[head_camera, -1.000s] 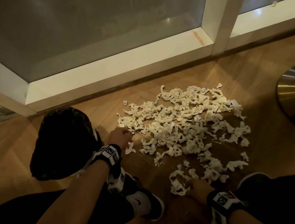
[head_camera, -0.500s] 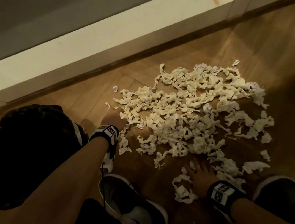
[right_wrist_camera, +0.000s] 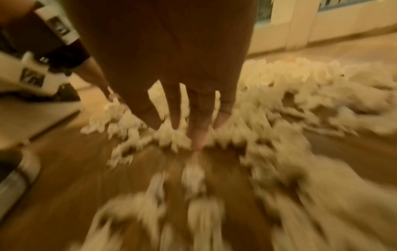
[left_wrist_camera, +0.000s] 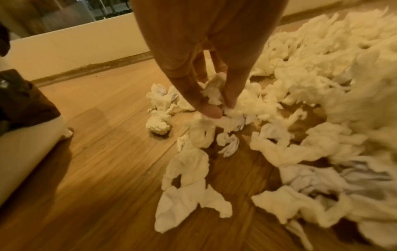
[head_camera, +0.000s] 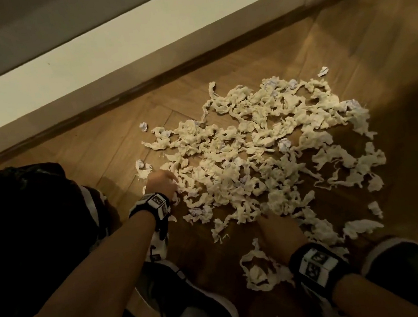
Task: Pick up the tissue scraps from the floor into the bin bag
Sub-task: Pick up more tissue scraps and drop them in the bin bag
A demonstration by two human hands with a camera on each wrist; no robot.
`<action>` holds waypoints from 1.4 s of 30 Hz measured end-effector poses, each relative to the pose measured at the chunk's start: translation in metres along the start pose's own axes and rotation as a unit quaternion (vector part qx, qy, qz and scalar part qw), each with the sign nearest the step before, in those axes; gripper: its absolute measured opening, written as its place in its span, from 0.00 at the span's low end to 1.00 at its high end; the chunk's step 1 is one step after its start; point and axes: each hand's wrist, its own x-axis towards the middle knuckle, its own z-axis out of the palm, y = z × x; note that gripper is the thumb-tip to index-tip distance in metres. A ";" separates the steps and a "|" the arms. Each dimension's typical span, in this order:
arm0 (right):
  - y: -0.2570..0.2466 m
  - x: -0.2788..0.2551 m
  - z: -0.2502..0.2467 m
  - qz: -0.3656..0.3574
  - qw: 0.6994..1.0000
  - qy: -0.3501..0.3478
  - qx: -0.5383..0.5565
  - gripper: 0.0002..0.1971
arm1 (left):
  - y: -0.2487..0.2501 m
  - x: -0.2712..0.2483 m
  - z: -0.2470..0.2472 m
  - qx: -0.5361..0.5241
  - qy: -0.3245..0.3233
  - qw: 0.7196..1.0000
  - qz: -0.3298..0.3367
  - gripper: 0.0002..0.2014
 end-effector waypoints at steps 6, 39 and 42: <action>-0.021 0.045 -0.051 -0.115 0.987 0.112 -0.018 0.24 | -0.001 -0.045 -0.017 -0.173 0.047 0.984 -0.023 0.05; -0.036 -0.109 -0.068 -0.145 0.933 0.240 0.226 0.12 | 0.078 -0.268 -0.003 -0.606 -0.069 0.787 -0.095 0.20; -0.045 -0.138 -0.056 -0.155 0.919 0.269 0.243 0.11 | 0.084 -0.294 -0.004 -0.668 -0.114 0.729 -0.098 0.17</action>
